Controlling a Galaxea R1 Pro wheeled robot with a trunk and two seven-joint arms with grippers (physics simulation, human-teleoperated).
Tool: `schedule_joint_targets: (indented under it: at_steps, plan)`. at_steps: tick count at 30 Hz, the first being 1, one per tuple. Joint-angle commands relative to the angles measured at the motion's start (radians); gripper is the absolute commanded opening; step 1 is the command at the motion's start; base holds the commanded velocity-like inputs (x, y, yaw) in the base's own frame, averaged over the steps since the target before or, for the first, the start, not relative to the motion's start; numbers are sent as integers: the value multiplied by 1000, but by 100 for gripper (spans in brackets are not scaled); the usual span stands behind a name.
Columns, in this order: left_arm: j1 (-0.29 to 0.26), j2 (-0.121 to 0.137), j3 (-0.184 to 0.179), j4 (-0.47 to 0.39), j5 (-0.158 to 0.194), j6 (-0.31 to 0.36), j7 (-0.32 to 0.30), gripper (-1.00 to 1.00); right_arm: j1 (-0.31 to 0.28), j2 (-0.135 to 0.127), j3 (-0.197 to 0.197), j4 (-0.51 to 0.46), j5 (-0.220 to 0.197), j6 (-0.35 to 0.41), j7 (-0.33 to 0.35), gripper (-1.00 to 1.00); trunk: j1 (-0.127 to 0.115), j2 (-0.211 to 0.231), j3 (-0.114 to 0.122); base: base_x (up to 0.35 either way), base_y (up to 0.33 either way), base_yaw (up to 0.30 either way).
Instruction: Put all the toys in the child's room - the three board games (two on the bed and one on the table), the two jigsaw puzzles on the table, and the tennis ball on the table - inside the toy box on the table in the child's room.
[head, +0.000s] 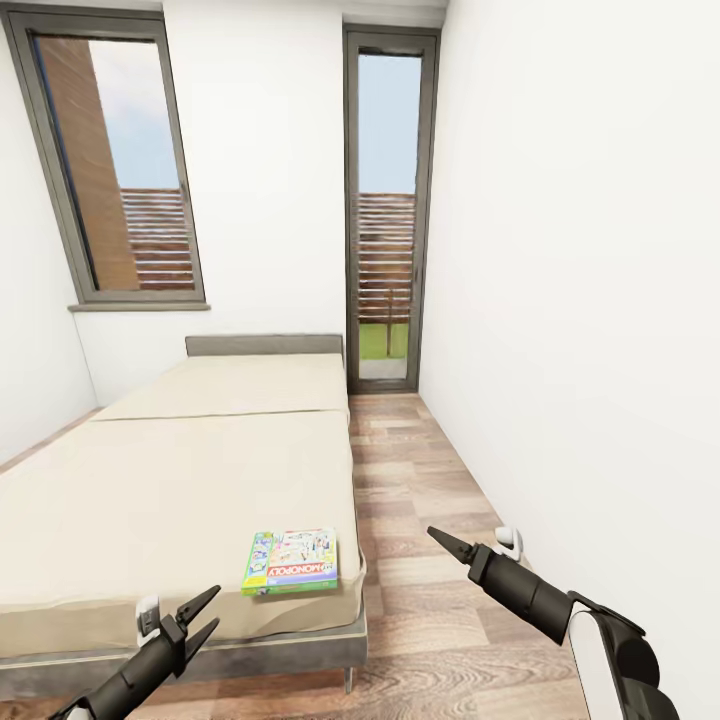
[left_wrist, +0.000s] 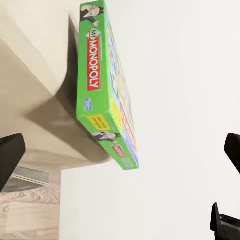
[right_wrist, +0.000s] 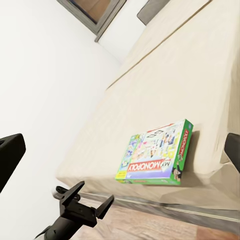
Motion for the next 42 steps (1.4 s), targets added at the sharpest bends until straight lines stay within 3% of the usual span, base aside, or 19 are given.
schedule_joint_targets:
  at_steps: [1,12,42]
  plan:
    - [-1,0,2,1,3,8,-1,100,-1,1,-2,0,0,5,4,100,4,-8,-4,0,0,0]
    - [-1,-2,2,1,3,7,19,100,-1,0,-2,0,0,5,4,100,23,-43,-20,0,0,0]
    - [-1,-8,0,1,4,3,55,100,-1,0,-2,0,0,5,4,100,23,-43,-20,19,-36,0]
